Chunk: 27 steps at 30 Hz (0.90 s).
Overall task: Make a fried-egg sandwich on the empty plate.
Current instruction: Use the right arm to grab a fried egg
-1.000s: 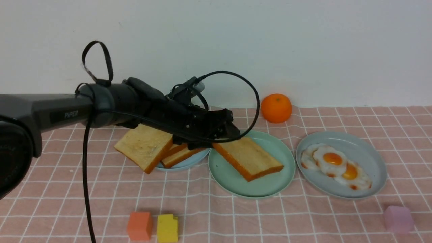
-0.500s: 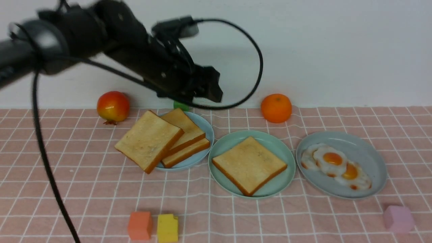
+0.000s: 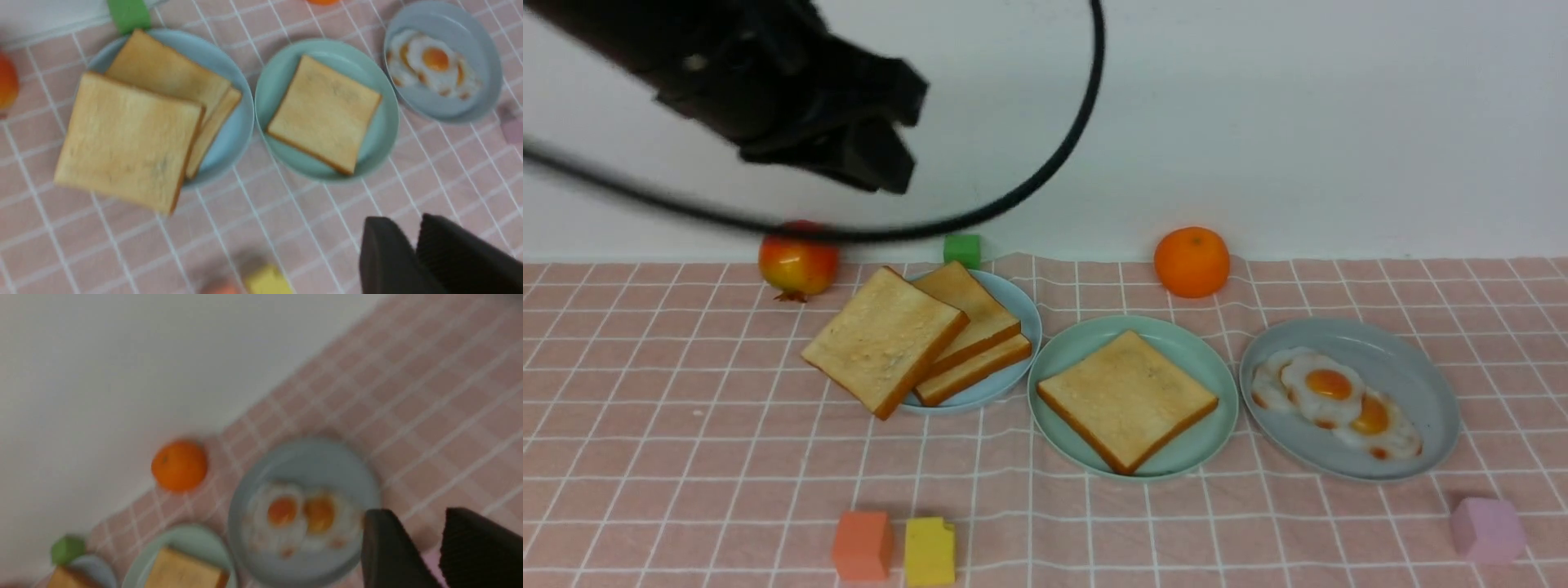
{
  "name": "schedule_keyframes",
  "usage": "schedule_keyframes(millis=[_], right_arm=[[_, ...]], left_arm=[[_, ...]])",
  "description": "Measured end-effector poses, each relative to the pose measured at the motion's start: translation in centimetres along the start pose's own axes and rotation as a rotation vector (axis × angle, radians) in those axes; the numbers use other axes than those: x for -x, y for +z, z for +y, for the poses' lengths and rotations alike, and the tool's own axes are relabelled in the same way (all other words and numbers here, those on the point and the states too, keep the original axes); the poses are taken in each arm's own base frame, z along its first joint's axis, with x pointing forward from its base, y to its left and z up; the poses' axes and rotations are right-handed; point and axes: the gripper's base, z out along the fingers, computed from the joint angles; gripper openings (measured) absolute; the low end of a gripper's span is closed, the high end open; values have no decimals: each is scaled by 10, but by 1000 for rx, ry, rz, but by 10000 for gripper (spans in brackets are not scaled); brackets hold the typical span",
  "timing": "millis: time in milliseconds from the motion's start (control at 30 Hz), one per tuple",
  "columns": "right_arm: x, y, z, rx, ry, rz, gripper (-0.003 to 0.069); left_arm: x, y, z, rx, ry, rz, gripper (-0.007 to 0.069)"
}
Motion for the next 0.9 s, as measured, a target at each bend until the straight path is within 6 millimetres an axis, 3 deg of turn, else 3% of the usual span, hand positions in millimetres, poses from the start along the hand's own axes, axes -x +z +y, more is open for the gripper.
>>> schedule_keyframes(millis=[133,200,233,267,400,500,667,800,900], right_arm=[[-7,28,8,-19,91,131,241],[-5,48,18,-26,112,227,254],[-5,48,18,-26,100,231,254],[-2,64,29,-10,72,314,272],[3,96,41,39,114,459,303],[8,132,25,73,249,545,311],[8,168,9,180,335,558,321],[-1,176,13,189,346,553,349],[-22,181,18,130,333,523,389]], left_arm=[[-29,-16,0,7,2,-23,94],[-54,-21,3,13,-4,-34,84],[-58,-20,4,14,-7,-28,83],[-75,-22,5,15,-13,-21,82],[-102,-19,9,9,-35,21,82],[-113,-16,10,5,-47,47,84],[-117,-16,9,-12,-63,61,92],[-117,-16,8,-22,-69,60,94],[-116,-16,7,-35,-79,57,97]])
